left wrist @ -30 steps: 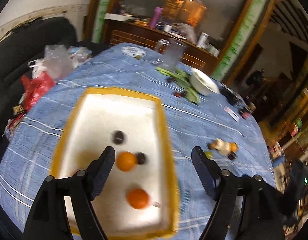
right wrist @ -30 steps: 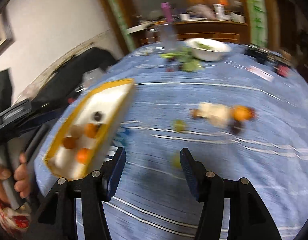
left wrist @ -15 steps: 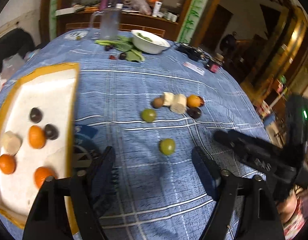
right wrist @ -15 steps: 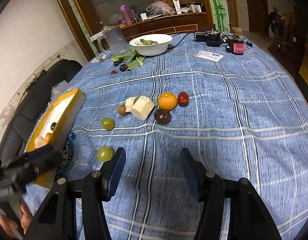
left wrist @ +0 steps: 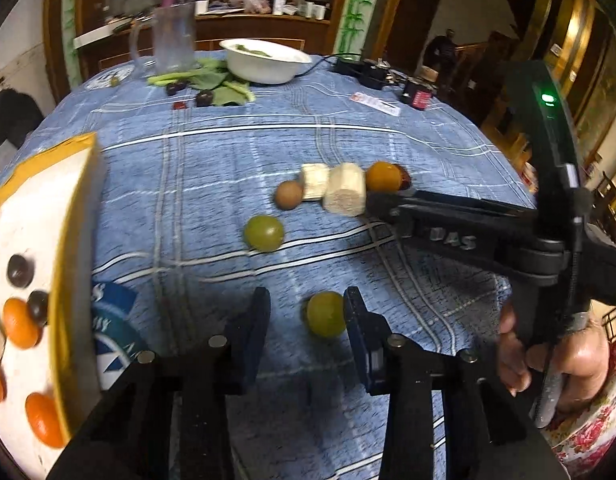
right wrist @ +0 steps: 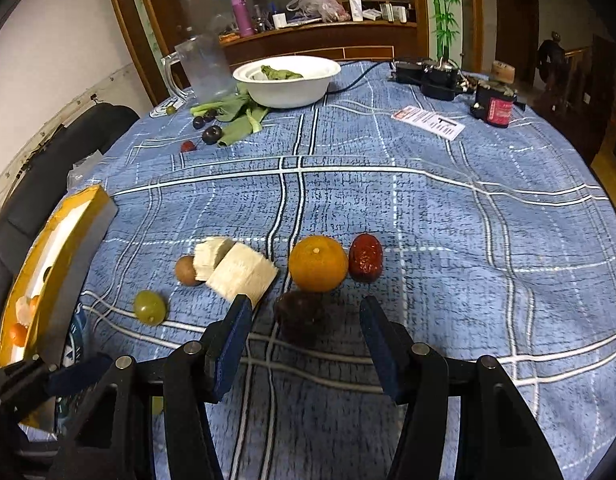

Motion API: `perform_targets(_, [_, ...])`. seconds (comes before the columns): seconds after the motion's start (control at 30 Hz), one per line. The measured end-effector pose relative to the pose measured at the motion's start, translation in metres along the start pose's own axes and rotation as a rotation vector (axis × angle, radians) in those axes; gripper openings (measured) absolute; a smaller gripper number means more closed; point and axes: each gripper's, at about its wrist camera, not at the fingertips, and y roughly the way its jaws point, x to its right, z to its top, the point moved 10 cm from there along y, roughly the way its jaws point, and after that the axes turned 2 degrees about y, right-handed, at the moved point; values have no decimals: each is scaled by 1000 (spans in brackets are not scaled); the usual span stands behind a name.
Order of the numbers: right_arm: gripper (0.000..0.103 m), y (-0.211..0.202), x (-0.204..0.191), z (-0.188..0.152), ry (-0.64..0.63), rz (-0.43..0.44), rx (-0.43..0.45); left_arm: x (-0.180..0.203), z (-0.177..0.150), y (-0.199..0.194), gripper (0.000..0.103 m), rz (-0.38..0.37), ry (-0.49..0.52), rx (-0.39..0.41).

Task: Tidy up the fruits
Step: 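Grasp a green grape with the left tool while the right tool grasps a dark plum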

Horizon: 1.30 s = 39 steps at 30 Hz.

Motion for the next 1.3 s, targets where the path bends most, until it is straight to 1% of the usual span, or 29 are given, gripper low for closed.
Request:
perform_targets(0.1, [59,3,0,2,-4,13,11,8,-1,6,36,-12,24,-5])
perform_targets(0.17, [38,4,0,1,-7,18,10,13,-5,8,35,-19,47,-16])
perform_targets(0.2, [36,6,1,0,-14,2,10,17,-7,9,30,-23,61,-17])
perform_targets(0.27, [35,5,-1,0,-25,2,13,23,-11,6,21,-36,79,-11])
perform_targets(0.33, [28,5,-2,-1,-29,10,9,23,-12,1,21,-5,87,5])
perform_targets(0.4, [26,3,-4,-3,-28,17,6,22,-13,-4,21,-12,66,17])
perform_targets(0.5, [26,-4,-4,-5,-14,32,9,11,-13,-18,21,-29,-8,50])
perform_targets(0.6, [26,-19,-7,-4,-8,45,35,-2,-10,-33,21,-22,-74,96])
perform_targets(0.7, [26,-34,-14,-4,-18,56,54,-13,-10,-49,21,-20,-120,126])
perform_targets(0.8, [26,-51,-24,-6,-37,74,71,-32,-8,-71,22,-15,-174,167])
perform_targets(0.87, [26,-62,-34,-8,-40,103,77,-51,-7,-85,22,-3,-225,197])
perform_targets(0.9, [26,-68,-41,-8,-37,131,77,-57,-8,-90,22,1,-245,206])
perform_targets(1.0, [27,-80,-63,-10,-30,211,71,-94,-14,-112,22,21,-336,238])
perform_targets(1.13, [27,-96,-98,-14,-15,331,54,-143,-31,-139,22,87,-423,269])
perform_targets(1.17, [27,-98,-104,-15,-14,349,48,-154,-36,-144,22,107,-439,272])
perform_targets(1.3, [27,-105,-148,-21,-42,425,21,-197,-59,-160,22,239,-493,268])
